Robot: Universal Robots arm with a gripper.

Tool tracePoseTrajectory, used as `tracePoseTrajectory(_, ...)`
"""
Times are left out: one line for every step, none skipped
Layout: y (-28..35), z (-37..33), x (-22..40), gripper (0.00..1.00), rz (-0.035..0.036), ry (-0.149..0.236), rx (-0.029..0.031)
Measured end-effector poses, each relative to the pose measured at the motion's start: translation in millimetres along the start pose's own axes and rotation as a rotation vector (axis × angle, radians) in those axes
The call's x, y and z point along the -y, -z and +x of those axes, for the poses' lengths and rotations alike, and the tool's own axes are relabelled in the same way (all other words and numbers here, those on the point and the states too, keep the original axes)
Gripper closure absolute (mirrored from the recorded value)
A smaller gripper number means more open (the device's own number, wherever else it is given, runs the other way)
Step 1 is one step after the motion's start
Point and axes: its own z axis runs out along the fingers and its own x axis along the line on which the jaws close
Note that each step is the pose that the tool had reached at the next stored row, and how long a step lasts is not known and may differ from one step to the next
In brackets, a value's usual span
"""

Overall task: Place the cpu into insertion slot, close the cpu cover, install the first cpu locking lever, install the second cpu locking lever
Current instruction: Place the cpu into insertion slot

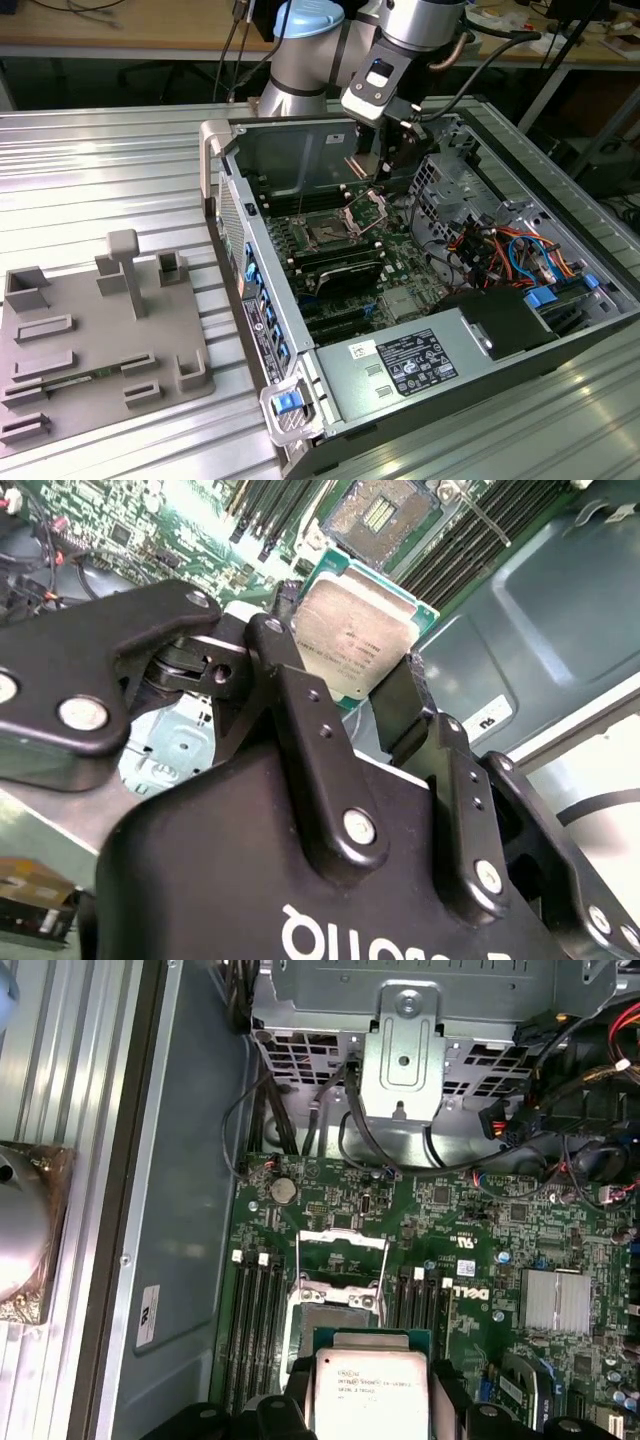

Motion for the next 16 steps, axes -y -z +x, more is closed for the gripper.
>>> tracePoseTrajectory(0.0, 0.0, 0.0, 0.45, -0.0001, 0.0, -0.0001)
tracePoseTrajectory(-0.1, 0.0, 0.0, 0.45, 0.0, 0.0, -0.0001)
tracePoseTrajectory(-0.1, 0.0, 0.0, 0.45, -0.0001, 0.0, -0.0001)
tracePoseTrajectory(-0.1, 0.0, 0.0, 0.45, -0.0001, 0.0, -0.0001)
tracePoseTrajectory(-0.4, 0.0, 0.0, 0.45, -0.0002, 0.0, -0.0002)
tracePoseTrajectory(-0.9, 0.1, 0.0, 0.45, -0.0002, 0.0, -0.0003)
tracePoseTrajectory(-2.0, 0.0, 0.1, 0.45, -0.0001, 0.0, -0.0001)
tracePoseTrajectory(-3.1, -0.1, 0.2, 0.45, -0.0001, 0.0, -0.0001)
tracePoseTrajectory(-4.4, -0.1, 0.4, 0.45, 0.0002, 0.0, -0.0001)
tracePoseTrajectory(-6.5, -0.1, 0.6, 0.45, 0.0011, 0.0, -0.0001)
tracePoseTrajectory(-8.4, -0.1, 1.0, 0.45, 0.002, -0.002, -0.0001)
tracePoseTrajectory(-10.0, -0.1, 1.3, 0.45, 0.0029, -0.007, 0.0002)
tracePoseTrajectory(-11.9, -0.2, 1.6, 0.45, 0.0035, -0.013, 0.0007)
tracePoseTrajectory(-13.4, -0.2, 2.0, 0.45, 0.0042, -0.019, 0.0011)
tracePoseTrajectory(-15.9, -0.2, 2.2, 0.45, 0.005, -0.025, 0.0015)
tracePoseTrajectory(-17.5, -0.2, 2.4, 0.45, 0.0052, -0.027, 0.0017)
